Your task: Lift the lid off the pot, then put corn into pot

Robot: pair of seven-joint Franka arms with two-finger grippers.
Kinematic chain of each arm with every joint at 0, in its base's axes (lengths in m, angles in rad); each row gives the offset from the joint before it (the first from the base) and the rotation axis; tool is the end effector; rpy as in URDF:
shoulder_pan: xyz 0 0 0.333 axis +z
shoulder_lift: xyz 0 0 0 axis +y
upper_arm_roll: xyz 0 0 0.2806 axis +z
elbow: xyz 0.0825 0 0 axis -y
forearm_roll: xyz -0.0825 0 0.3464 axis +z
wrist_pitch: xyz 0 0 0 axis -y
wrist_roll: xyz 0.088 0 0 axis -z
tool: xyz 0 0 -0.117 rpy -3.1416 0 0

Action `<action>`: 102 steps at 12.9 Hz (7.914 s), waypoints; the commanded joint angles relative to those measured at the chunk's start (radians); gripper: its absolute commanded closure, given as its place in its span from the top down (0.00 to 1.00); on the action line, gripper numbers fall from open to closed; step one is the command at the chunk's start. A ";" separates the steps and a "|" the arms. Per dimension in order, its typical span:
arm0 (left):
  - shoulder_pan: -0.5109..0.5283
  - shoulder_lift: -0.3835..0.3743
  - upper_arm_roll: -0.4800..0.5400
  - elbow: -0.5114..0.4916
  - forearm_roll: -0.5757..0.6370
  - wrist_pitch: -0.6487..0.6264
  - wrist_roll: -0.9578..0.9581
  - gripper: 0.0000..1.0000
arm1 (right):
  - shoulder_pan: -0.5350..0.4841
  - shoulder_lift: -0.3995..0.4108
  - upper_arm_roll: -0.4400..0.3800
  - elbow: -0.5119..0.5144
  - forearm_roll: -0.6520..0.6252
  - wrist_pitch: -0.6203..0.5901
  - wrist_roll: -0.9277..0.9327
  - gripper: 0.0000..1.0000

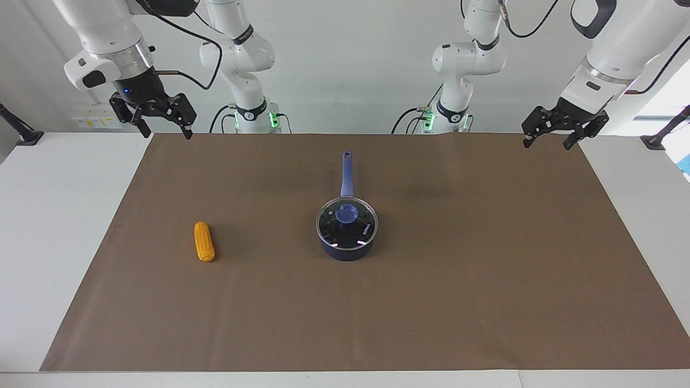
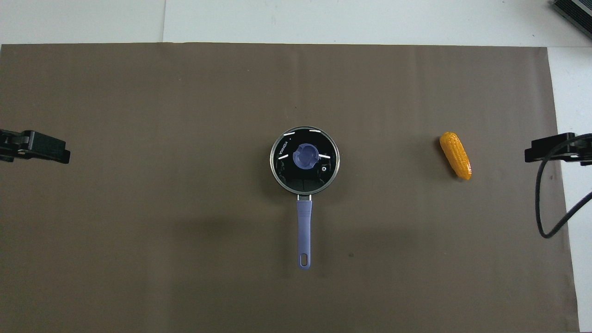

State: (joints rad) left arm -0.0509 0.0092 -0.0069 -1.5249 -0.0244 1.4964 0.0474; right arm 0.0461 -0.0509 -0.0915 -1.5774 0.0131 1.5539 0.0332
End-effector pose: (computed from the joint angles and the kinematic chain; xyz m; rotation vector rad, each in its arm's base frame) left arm 0.5107 -0.0325 0.5878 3.1124 -0.1660 -0.0590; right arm 0.5013 -0.0224 0.6006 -3.1213 0.1220 -0.0426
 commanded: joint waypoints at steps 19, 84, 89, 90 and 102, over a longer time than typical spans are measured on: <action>-0.424 0.161 0.004 -0.061 0.057 0.260 -0.467 1.00 | -0.012 -0.012 0.013 -0.007 -0.001 -0.001 0.016 1.00; -0.339 0.282 0.019 0.221 0.015 0.197 -0.529 0.00 | 0.001 0.433 0.009 -0.276 -0.002 0.687 -0.293 0.00; -0.222 0.279 0.019 0.220 0.008 0.170 -0.370 0.00 | 0.090 0.402 0.012 -0.147 -0.018 0.530 -0.057 0.00; -0.196 0.270 0.019 0.220 0.006 0.154 -0.316 0.00 | 0.125 0.393 0.009 -0.127 -0.019 0.500 0.014 0.00; -0.063 -0.076 0.024 -0.295 -0.005 0.286 -0.152 0.00 | 0.426 0.453 0.067 0.066 0.016 0.449 0.615 0.00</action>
State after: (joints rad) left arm -0.1255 0.0519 0.0220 -1.6401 -0.0199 1.6917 -0.1298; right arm 0.4252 0.3417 -0.0317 -1.5674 0.0233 1.9870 0.5570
